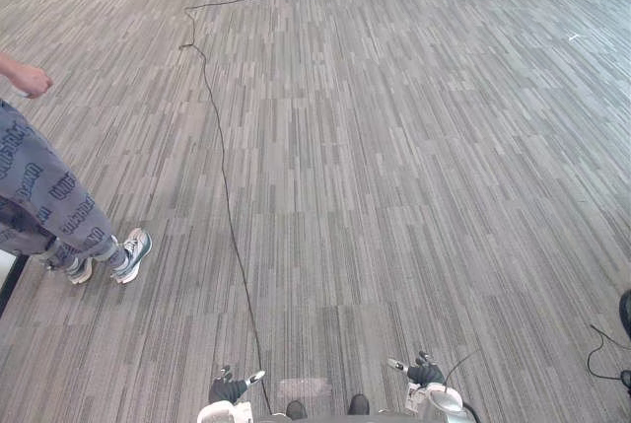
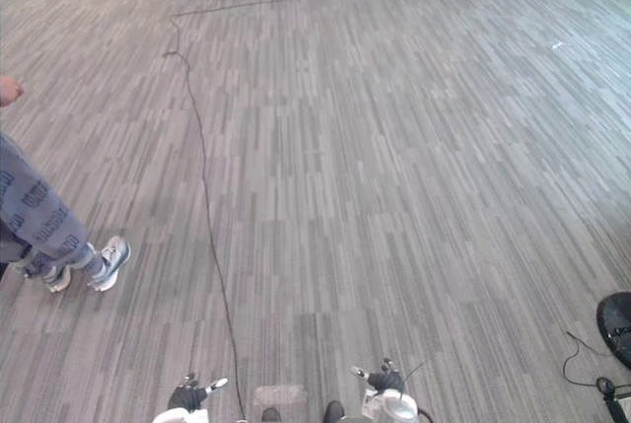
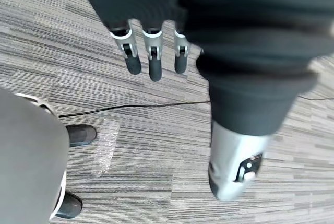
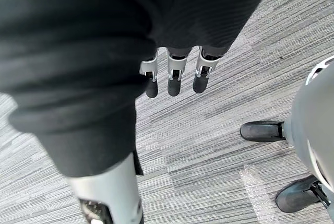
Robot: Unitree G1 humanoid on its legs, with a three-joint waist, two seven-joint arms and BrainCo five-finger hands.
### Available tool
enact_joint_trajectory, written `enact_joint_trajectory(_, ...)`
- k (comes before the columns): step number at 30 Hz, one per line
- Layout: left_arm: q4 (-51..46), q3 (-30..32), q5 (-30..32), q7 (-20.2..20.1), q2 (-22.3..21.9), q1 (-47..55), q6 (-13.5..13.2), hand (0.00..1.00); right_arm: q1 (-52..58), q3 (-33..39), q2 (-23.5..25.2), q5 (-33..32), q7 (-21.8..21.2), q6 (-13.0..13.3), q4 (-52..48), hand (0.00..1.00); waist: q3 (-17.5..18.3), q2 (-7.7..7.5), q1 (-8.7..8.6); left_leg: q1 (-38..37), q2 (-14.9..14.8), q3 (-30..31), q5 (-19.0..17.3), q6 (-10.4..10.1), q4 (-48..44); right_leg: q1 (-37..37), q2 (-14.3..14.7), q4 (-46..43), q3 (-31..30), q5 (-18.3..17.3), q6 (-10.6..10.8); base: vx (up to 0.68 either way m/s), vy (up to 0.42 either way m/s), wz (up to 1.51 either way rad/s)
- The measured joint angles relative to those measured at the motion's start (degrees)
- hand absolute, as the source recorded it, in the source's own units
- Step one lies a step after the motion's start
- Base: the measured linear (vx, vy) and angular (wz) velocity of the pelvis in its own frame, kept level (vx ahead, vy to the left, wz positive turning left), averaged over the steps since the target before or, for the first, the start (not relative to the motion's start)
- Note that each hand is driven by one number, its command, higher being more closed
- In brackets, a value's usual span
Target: Pick up cushions and gather them together orderly.
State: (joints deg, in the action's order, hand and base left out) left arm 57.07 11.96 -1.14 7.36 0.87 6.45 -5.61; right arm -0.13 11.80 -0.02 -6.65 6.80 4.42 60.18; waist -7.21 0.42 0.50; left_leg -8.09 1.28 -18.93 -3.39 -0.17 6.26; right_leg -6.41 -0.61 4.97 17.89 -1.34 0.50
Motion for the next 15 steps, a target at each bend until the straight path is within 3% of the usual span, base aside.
enact_joint_trajectory(15, -0.04, -0.68, 1.08, -0.24, 0.60, -1.47, 0.49, 0.00, -1.72, 1.66, -0.09, -0.20, 0.03, -0.43, 1.42, 0.00, -2.63, -0.53, -0.07, 1.08, 0.00, 0.67, -0.01, -0.01, 0.00, 0.82, -0.05, 0.06, 0.32, -0.03, 0.03, -0.02, 0.000, 0.02)
